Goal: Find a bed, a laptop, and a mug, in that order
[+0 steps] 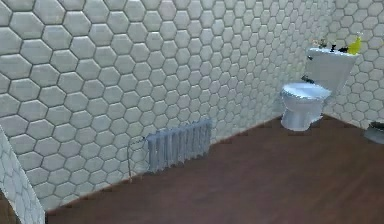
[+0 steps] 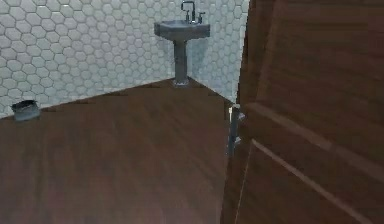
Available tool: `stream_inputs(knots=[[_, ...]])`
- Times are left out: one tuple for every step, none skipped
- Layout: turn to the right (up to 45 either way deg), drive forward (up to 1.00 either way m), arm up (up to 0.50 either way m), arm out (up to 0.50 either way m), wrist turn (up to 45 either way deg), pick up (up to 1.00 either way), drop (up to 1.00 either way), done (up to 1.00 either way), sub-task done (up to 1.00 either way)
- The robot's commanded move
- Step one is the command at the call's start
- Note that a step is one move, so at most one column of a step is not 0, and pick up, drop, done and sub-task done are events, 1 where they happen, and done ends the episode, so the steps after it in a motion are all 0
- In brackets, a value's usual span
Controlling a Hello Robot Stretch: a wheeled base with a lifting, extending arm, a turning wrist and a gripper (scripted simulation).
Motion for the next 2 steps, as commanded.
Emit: stream_inputs(knots=[[0.0, 0.3, 0.0, 0.0, 0.0, 0.0, 0.0, 0.0, 0.0], [-45.0, 0.0, 0.0, 0.0, 0.0, 0.0, 0.0, 0.0, 0.0]])
